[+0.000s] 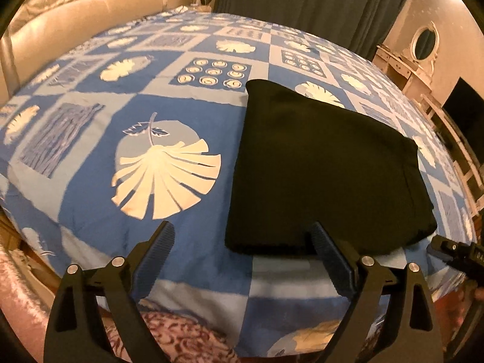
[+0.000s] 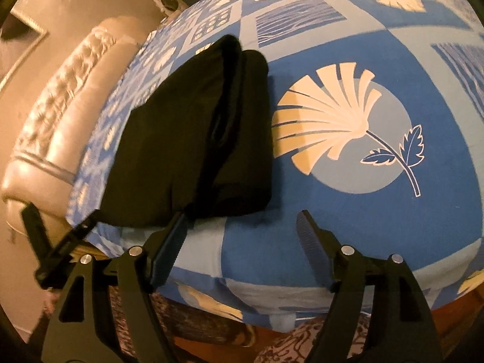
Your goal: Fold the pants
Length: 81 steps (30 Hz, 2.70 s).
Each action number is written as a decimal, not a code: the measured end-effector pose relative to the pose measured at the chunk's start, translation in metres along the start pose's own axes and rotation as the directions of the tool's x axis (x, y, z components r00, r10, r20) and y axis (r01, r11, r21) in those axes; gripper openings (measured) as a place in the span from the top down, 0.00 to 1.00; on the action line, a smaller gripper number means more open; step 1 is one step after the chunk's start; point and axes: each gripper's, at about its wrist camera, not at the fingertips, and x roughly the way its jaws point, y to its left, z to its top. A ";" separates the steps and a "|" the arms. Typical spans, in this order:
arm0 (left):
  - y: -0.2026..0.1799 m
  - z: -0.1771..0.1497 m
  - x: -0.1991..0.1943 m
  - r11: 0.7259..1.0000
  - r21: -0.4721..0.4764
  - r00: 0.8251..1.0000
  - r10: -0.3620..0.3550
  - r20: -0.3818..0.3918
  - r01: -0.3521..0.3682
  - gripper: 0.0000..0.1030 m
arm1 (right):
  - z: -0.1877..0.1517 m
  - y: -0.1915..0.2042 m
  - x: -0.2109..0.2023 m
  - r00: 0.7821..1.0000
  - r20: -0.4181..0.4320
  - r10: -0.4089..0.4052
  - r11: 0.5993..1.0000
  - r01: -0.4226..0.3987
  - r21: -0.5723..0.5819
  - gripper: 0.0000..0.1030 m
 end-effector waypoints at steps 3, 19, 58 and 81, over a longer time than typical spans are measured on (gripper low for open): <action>-0.005 -0.004 -0.010 0.999 0.021 1.000 0.023 0.021 -0.024 0.12 | -0.006 0.012 -0.001 0.999 0.016 -0.038 0.998 0.039 -0.044 0.23; -0.027 -0.021 -0.028 0.995 0.084 0.993 0.053 0.101 -0.062 0.12 | -0.023 0.045 -0.010 0.978 0.151 -0.142 0.973 0.166 -0.159 0.22; -0.035 -0.017 -0.033 0.993 0.096 0.989 0.054 0.140 -0.068 0.12 | -0.022 0.045 0.000 0.976 0.150 -0.156 0.967 0.182 -0.180 0.21; -0.032 -0.015 -0.035 0.990 0.082 0.982 0.102 0.159 -0.116 0.12 | -0.027 0.049 0.003 0.977 0.145 -0.157 0.966 0.183 -0.184 0.21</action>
